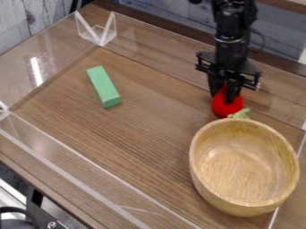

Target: Move the red object to the right side of the table

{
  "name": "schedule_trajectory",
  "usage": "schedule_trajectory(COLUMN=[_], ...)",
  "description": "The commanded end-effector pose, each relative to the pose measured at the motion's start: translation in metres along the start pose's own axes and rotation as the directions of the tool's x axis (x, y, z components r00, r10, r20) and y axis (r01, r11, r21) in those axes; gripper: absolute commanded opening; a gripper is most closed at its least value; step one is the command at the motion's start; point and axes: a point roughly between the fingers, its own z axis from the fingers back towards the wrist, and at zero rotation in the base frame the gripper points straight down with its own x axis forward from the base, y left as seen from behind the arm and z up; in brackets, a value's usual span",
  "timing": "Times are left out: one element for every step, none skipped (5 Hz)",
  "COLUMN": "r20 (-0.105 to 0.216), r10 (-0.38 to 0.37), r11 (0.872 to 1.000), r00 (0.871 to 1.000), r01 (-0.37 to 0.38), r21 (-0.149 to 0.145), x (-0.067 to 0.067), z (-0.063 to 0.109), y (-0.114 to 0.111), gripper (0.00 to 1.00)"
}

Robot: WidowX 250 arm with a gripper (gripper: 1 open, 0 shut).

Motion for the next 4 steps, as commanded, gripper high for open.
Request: schedule_trajectory(r20=[0.052, 0.05, 0.049, 0.05], r10=[0.049, 0.095, 0.146, 0.192], r11=[0.999, 0.995, 0.988, 0.98], r00=[0.997, 0.994, 0.988, 0.98], r01=[-0.05, -0.097, -0.148, -0.194], r21=[0.021, 0.028, 0.036, 0.044], x=[0.007, 0.002, 0.0, -0.002], z=[0.012, 0.011, 0.01, 0.011], y=[0.023, 0.034, 0.035, 0.035], gripper=[0.0, 0.0, 0.0, 0.0])
